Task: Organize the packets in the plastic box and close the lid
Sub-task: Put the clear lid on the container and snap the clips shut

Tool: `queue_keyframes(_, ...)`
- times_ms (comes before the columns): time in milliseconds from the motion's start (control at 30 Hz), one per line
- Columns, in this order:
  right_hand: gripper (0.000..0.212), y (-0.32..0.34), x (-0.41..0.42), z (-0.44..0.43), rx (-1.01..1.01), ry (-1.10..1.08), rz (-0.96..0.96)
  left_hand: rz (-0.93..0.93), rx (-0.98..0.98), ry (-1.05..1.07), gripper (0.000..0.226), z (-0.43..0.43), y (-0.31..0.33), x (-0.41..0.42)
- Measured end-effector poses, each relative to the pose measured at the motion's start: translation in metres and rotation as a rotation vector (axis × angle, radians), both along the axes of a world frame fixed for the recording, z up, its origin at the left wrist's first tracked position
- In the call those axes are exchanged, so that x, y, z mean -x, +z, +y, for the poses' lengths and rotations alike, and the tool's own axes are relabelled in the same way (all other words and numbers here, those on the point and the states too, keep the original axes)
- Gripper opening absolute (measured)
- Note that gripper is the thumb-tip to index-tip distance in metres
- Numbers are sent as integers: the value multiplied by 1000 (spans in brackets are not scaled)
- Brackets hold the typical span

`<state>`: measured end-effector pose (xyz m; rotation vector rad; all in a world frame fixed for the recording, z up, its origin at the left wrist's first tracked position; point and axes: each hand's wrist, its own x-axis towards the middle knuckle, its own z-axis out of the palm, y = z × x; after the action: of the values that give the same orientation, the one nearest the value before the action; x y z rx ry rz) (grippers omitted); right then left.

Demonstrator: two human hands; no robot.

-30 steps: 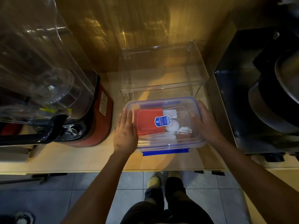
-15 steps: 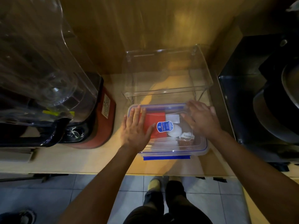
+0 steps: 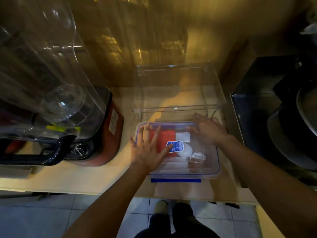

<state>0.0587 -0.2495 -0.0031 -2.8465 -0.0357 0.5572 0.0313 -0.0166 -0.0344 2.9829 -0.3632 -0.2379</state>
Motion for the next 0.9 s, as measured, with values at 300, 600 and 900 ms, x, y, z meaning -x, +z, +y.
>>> queue_keyframes(300, 100, 12, -26, 7, -74, -25, 129, 16, 14, 13, 82, -3, 0, 2)
queue_keyframes(600, 82, 7, -42, 1, -378, -198, 293, 51, 36, 9, 81, -2, 2, 2)
queue_keyframes(900, 57, 0, -25, -2, -588, -280, 103, 53, 22, -7, 82, -1, 3, 2)
